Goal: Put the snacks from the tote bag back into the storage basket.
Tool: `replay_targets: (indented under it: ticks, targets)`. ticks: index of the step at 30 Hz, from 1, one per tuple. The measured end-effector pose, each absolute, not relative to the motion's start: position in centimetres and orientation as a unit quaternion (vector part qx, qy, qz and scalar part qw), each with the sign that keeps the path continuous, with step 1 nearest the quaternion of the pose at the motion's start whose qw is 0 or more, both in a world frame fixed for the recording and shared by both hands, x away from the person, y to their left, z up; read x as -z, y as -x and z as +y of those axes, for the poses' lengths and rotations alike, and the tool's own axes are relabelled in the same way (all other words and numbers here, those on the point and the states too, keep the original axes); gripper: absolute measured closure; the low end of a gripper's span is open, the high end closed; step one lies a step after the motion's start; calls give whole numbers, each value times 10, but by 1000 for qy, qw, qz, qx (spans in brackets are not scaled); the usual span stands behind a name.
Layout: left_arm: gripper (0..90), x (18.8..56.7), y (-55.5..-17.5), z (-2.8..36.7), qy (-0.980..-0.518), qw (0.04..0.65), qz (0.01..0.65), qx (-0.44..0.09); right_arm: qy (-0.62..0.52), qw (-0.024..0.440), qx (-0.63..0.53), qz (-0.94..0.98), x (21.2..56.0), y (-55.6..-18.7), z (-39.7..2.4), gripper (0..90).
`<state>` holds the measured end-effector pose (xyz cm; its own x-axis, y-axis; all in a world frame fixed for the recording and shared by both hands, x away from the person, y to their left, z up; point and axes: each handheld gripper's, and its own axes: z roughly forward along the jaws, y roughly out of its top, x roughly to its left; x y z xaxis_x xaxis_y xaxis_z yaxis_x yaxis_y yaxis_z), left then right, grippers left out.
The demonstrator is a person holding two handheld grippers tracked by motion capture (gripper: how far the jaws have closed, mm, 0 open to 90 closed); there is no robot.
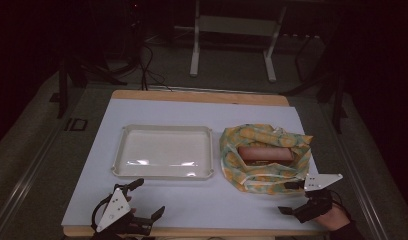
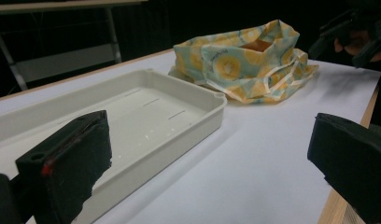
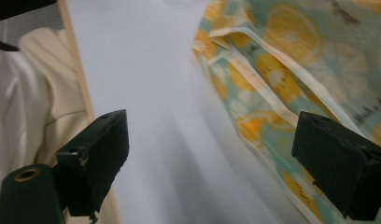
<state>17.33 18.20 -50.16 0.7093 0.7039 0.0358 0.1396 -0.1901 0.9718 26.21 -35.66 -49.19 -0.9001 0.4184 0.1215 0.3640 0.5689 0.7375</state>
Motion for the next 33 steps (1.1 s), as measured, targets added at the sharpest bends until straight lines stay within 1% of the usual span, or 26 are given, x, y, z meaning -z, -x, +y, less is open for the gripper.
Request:
replay_targets:
  ticks: [11,13,15,18,19,24,30,32,33]
  targets:
    - [0,501,-173,182,-726,571,289,-250,-194,44,-411,890,471,-265,-347,125]
    - [1,501,-174,182,-726,572,289,-249,-184,66,-407,892,462,-267,-345,132]
    - [0,501,-173,182,-727,570,289,-249,-175,78,-405,894,453,-270,-344,132]
    - [0,501,-174,181,-728,570,287,-248,-175,78,-409,892,447,-273,-343,131]
    - [0,501,-174,181,-728,571,287,-247,-176,93,-406,892,441,-276,-342,132]
    - [0,501,-174,180,-728,573,283,-246,-170,106,-399,895,430,-284,-341,131]
    - [0,501,-174,181,-729,571,284,-248,-172,98,-406,892,416,-301,-344,138]
    - [0,501,-174,181,-729,571,284,-247,-169,102,-403,894,413,-306,-345,139]
    - [0,501,-174,181,-729,571,284,-247,-167,103,-401,895,411,-308,-346,156]
